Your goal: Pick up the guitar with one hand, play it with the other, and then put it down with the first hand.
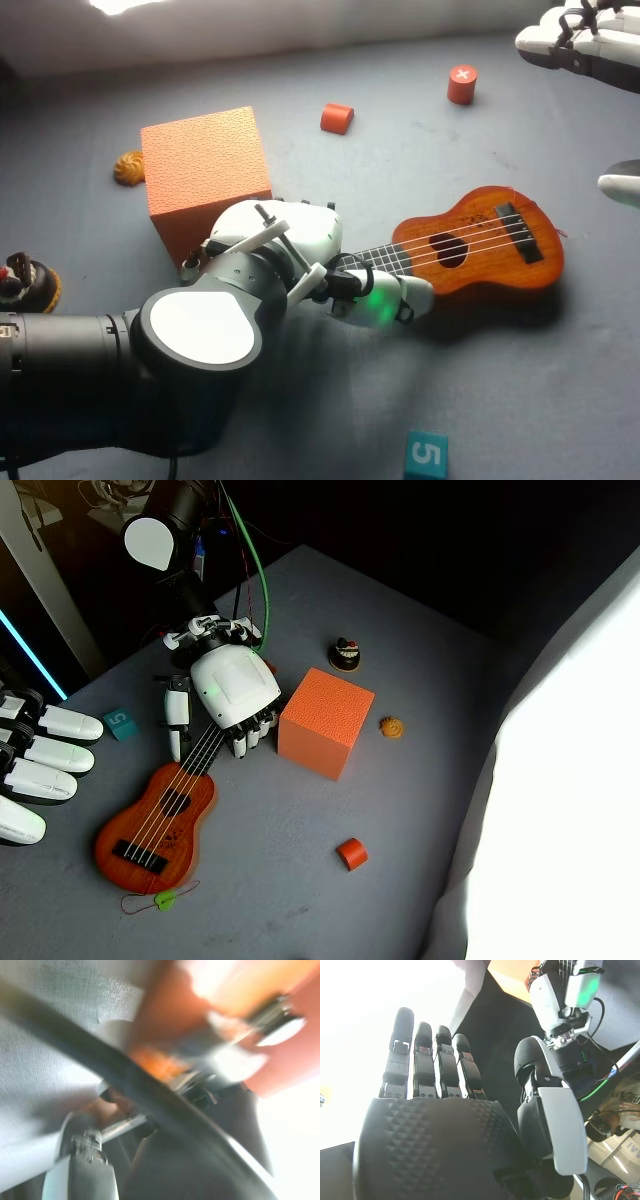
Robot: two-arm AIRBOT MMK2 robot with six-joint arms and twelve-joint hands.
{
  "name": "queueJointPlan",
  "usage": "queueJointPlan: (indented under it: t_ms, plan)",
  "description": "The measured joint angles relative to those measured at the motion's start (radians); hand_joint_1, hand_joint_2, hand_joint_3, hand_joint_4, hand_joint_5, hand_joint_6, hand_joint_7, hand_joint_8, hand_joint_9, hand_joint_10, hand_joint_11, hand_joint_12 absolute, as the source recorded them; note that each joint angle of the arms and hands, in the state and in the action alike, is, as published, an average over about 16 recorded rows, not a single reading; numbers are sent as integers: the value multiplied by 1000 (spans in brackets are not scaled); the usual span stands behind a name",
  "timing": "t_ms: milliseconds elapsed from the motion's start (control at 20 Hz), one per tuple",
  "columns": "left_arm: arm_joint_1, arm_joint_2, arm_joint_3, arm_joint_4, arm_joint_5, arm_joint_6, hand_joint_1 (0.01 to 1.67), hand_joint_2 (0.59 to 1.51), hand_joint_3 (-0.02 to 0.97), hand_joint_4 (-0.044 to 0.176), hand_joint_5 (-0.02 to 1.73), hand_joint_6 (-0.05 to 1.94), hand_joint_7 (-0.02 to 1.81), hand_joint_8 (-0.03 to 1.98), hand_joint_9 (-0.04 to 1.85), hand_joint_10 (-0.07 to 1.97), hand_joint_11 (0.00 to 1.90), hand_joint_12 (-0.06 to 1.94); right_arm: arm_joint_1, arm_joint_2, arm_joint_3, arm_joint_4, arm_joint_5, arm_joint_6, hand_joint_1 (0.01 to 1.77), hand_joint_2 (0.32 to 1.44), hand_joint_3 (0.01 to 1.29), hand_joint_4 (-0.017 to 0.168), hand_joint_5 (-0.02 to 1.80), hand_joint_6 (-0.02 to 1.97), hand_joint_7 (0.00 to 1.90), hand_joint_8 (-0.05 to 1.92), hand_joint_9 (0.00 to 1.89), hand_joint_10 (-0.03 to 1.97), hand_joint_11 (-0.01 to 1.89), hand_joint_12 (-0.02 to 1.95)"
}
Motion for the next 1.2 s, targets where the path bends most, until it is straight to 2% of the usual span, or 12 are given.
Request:
queueJointPlan:
  t_ms: [150, 300, 550, 700, 800, 950, 1200]
  plan:
    - [2, 0, 1, 2, 0, 2, 90, 1006, 2, 15, 771, 1339, 858, 1365, 881, 1445, 810, 1729, 0, 0, 0, -1, 0, 0, 389, 1329, 16, 3, 82, 124, 153, 11, 20, 363, 19, 922]
    - [4, 1, 1, 4, -1, 4, 38, 976, 4, 28, 596, 984, 674, 1009, 692, 1095, 575, 1521, 0, 1, -1, -3, 0, -1, 396, 1329, 16, 2, 79, 126, 152, 11, 20, 368, 19, 946]
    - [4, 3, 1, 6, -8, 12, 21, 957, 3, 57, 324, 384, 361, 411, 367, 506, 225, 1029, 0, 2, -2, -4, -1, -2, 401, 1329, 16, 3, 75, 129, 149, 11, 19, 370, 19, 950]
    - [-5, 8, 1, 1, -14, 24, 21, 959, 3, 73, 210, 86, 216, 99, 214, 177, 83, 722, 0, 2, -2, -5, -1, -3, 401, 1329, 16, 2, 72, 132, 145, 11, 19, 358, 19, 945]
    - [-16, 12, 0, -12, -19, 38, 22, 959, 3, 80, 146, 5, 138, 7, 141, 50, 30, 552, 0, 2, -2, -6, -1, -4, 398, 1329, 16, 2, 70, 136, 143, 11, 19, 355, 19, 939]
    - [-42, 24, -4, -37, -29, 68, 23, 959, 3, 81, 81, 5, 61, -1, 70, 18, 17, 349, 0, 2, -3, -7, -1, -5, 391, 1329, 16, 2, 70, 141, 140, 11, 19, 358, 19, 925]
    - [-105, 64, -27, -111, -48, 145, 36, 963, 4, 83, 50, 6, 21, -4, 24, 15, 17, 199, -1, 2, -4, -9, -1, -7, 387, 1328, 16, 2, 71, 151, 140, 11, 20, 368, 19, 930]
